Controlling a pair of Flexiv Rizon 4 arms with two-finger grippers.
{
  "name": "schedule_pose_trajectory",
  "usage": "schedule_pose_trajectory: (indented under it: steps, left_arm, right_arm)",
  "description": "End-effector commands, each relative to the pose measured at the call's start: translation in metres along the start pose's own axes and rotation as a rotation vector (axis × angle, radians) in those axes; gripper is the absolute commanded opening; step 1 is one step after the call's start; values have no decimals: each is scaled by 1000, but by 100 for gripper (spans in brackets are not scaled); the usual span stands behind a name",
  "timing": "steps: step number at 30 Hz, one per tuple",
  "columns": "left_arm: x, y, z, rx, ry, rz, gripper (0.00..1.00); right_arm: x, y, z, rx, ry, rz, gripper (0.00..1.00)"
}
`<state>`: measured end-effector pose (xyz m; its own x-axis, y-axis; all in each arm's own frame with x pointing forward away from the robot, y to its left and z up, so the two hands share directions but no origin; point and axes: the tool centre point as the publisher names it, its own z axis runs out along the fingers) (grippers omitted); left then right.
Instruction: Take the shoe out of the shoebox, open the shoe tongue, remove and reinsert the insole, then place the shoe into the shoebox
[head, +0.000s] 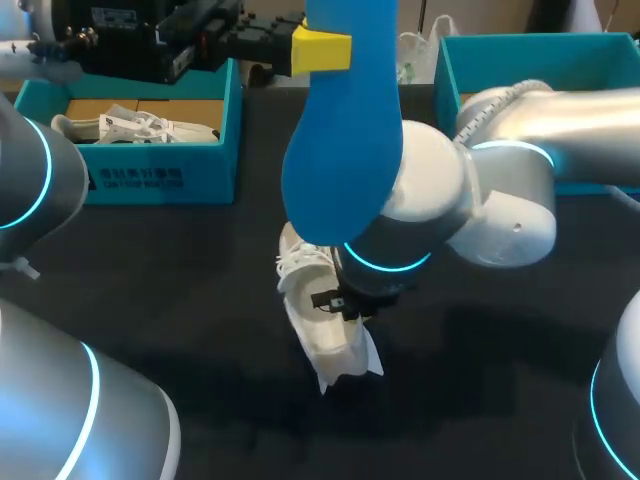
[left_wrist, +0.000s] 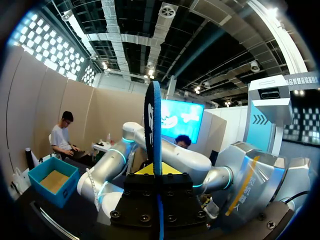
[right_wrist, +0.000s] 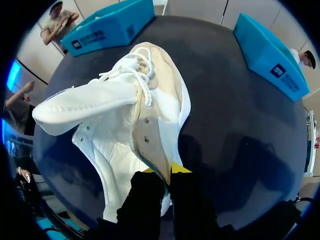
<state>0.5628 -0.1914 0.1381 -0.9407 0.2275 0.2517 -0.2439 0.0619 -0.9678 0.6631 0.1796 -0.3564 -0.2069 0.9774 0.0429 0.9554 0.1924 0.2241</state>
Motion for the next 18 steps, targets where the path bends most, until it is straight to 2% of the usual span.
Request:
schedule_pose_trajectory:
  steps: [1, 8, 18]
  left_arm:
    - [-1, 0, 1, 1, 3, 1, 0]
    - [-1, 0, 1, 1, 3, 1, 0]
    - [-1, 0, 1, 1, 3, 1, 0]
  right_arm:
    - [-9, -5, 10, -5, 68, 3, 0]
    - [-15, -10, 17, 5, 90, 14, 0]
    - [-16, -17, 17, 13, 86, 44, 0]
